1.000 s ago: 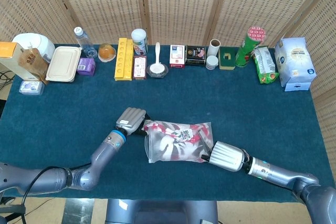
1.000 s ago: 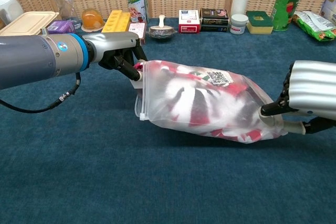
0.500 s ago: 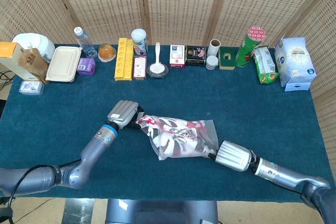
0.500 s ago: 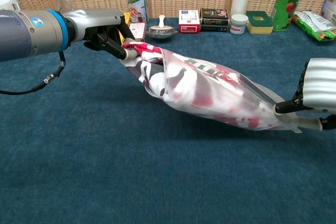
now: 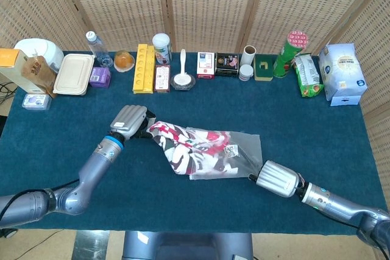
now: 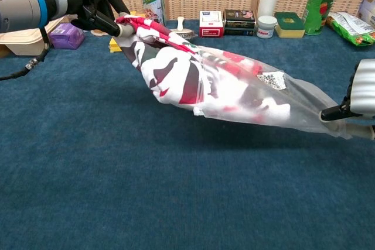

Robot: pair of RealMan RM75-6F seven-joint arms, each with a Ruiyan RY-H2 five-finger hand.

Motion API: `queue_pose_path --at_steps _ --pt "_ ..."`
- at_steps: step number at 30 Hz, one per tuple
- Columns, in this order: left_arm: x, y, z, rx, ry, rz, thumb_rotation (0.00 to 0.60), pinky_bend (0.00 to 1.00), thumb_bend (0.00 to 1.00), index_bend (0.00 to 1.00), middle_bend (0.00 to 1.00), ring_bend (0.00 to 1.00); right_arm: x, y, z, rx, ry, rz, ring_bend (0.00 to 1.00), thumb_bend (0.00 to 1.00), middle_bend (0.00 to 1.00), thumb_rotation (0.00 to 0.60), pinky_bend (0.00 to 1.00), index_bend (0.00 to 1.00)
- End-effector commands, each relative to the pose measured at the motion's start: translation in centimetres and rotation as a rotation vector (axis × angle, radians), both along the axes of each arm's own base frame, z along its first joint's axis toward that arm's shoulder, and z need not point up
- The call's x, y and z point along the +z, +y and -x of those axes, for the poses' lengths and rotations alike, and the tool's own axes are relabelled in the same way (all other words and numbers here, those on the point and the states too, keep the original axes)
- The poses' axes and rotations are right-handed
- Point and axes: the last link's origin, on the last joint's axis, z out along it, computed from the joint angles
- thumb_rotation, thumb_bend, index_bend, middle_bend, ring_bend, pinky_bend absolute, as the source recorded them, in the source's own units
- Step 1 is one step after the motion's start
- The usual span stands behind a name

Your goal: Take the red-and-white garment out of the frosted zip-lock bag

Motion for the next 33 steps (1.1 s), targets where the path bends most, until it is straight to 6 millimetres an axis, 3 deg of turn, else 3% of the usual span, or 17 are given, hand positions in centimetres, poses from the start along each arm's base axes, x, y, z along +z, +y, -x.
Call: queue_pose_path --at_steps 1,15,23,24,26,27,28,30,31,33 --pt "0.7 0.2 0.2 0.005 -0.005 -0.016 0.600 0.94 0.45 0.85 1.00 1.00 0.7 -0.1 0.5 -0.022 0.013 0.027 1.00 0.57 0.91 0.600 1.00 0.75" --pt "2.4 1.8 3.2 0.054 0.048 -0.080 0.600 0.94 0.45 0.86 1.00 1.00 4.8 0.0 4.0 -0.127 0.050 0.139 1.00 0.57 0.91 0.600 1.00 0.75" --pt "2.3 2.1 4.3 0.070 0.058 -0.080 0.600 0.92 0.42 0.84 1.00 0.97 5.3 0.2 5.0 -0.151 0.059 0.156 1.00 0.56 0.90 0.600 1.00 0.73" --pt "2.3 2.0 4.3 0.070 0.056 -0.068 0.600 0.88 0.39 0.79 0.97 0.89 5.3 0.2 5.0 -0.153 0.056 0.159 1.00 0.55 0.88 0.600 1.00 0.70" --pt "2.4 1.7 4.4 0.069 0.056 -0.041 0.600 0.78 0.33 0.60 0.81 0.67 5.5 0.0 5.0 -0.159 0.051 0.170 0.99 0.49 0.81 0.598 1.00 0.59" --pt "2.5 1.5 4.5 0.069 0.056 -0.029 0.600 0.68 0.29 0.45 0.67 0.51 5.6 -0.1 4.9 -0.163 0.049 0.177 0.96 0.42 0.76 0.566 0.98 0.52" --pt "2.6 1.4 4.6 0.070 0.057 -0.018 0.600 0.55 0.25 0.31 0.52 0.36 5.7 -0.2 4.9 -0.166 0.044 0.184 0.92 0.34 0.70 0.501 0.95 0.44" --pt "3.1 1.1 4.9 0.060 0.070 -0.017 0.600 0.35 0.20 0.15 0.34 0.17 5.9 -0.5 4.7 -0.193 0.022 0.198 0.85 0.22 0.61 0.356 0.88 0.34" --pt "3.3 1.0 5.0 0.056 0.072 -0.021 0.600 0.27 0.18 0.09 0.25 0.09 6.0 -0.6 4.7 -0.204 0.016 0.199 0.80 0.16 0.56 0.272 0.84 0.30" --pt "3.8 0.8 5.3 0.044 0.087 -0.035 0.600 0.19 0.14 0.03 0.18 0.02 6.0 -0.7 4.5 -0.229 -0.009 0.201 0.74 0.09 0.49 0.164 0.80 0.25"
